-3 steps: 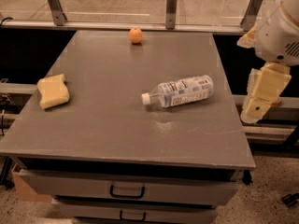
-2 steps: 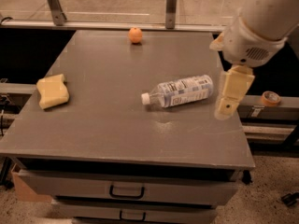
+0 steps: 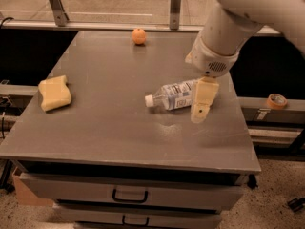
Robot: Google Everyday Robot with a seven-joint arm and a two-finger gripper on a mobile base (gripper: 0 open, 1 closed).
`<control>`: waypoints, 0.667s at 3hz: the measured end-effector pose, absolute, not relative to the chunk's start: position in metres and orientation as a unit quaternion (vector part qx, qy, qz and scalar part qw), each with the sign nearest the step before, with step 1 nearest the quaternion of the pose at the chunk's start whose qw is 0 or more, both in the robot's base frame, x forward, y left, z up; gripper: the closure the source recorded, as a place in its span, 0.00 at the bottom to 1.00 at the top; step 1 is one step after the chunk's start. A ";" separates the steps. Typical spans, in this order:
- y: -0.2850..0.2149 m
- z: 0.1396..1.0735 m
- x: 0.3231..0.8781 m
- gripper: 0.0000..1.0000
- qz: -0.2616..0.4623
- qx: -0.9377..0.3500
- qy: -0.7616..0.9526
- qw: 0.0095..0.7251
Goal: Pick blue plastic bottle
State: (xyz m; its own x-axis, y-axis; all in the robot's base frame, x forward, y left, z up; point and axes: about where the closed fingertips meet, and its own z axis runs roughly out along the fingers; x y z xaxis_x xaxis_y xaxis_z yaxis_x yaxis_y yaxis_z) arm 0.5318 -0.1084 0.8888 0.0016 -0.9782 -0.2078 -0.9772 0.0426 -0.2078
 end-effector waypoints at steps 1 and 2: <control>-0.096 0.865 0.549 0.18 0.005 -0.698 0.703 0.135; -0.085 0.848 0.557 0.42 0.013 -0.702 0.701 0.123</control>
Offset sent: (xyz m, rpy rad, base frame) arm 0.0341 0.0346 -0.0600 -0.0225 0.0880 0.0324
